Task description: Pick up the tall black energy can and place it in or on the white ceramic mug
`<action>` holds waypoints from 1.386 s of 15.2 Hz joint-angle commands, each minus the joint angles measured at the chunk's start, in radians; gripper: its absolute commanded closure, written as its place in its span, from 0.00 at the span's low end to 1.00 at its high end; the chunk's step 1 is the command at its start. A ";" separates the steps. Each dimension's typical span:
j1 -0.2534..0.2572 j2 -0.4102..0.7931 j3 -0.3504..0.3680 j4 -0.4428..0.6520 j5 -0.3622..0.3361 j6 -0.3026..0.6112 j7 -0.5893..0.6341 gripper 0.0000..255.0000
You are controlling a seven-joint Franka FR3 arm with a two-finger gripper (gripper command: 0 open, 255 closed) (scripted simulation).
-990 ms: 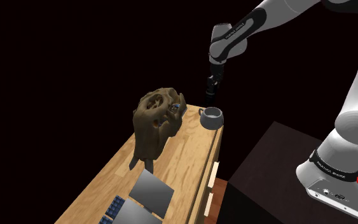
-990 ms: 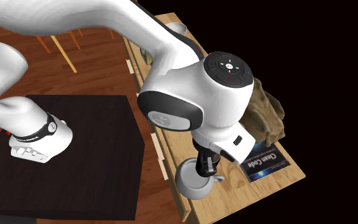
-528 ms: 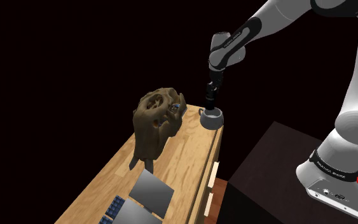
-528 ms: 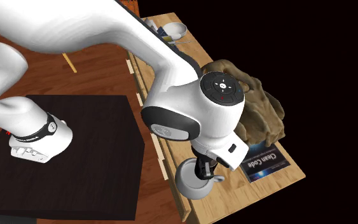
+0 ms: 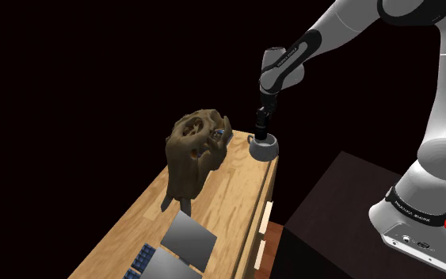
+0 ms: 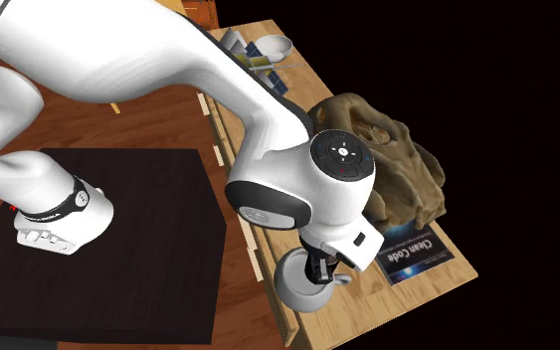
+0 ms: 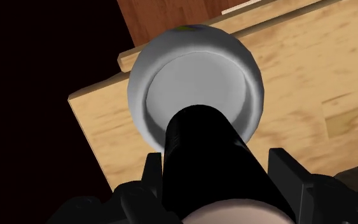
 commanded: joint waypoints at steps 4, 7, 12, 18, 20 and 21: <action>0.000 0.006 0.000 -0.001 0.000 0.000 0.000 1.00; 0.000 0.006 0.000 -0.001 0.000 0.001 -0.001 0.00; -0.001 -0.020 0.002 0.000 0.003 -0.026 -0.002 0.00; -0.005 -0.086 0.006 0.009 0.011 -0.102 -0.008 0.00; -0.005 -0.086 0.006 0.009 0.011 -0.102 -0.008 0.00; -0.005 -0.086 0.006 0.009 0.011 -0.102 -0.008 0.00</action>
